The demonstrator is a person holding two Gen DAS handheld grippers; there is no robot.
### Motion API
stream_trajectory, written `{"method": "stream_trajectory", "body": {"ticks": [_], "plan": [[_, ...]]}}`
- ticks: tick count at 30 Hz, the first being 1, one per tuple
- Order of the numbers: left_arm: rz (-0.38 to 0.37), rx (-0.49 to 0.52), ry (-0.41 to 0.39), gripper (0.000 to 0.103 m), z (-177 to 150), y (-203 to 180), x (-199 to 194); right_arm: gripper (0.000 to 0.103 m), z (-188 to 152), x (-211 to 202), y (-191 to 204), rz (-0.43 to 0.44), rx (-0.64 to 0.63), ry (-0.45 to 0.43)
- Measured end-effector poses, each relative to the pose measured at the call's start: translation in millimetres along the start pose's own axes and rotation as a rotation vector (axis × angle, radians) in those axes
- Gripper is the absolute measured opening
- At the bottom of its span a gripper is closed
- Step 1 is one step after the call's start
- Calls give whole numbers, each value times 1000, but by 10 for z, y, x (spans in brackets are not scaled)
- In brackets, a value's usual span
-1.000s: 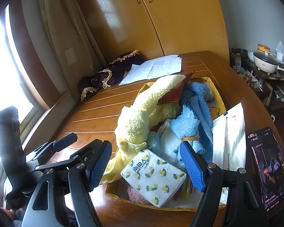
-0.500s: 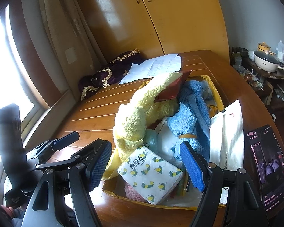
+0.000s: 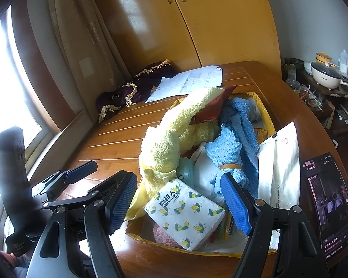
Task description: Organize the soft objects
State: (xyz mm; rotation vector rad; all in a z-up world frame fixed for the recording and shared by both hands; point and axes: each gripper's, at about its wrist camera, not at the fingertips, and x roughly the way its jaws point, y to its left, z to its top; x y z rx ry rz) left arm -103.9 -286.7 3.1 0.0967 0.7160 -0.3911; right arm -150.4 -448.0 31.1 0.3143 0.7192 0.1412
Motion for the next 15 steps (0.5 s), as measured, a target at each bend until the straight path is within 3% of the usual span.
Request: {"method": "stream_trajectory", "body": {"ticks": [15], "plan": [[3, 3, 1, 82, 6, -11, 10, 76, -18, -20, -18, 3, 8, -4]]}}
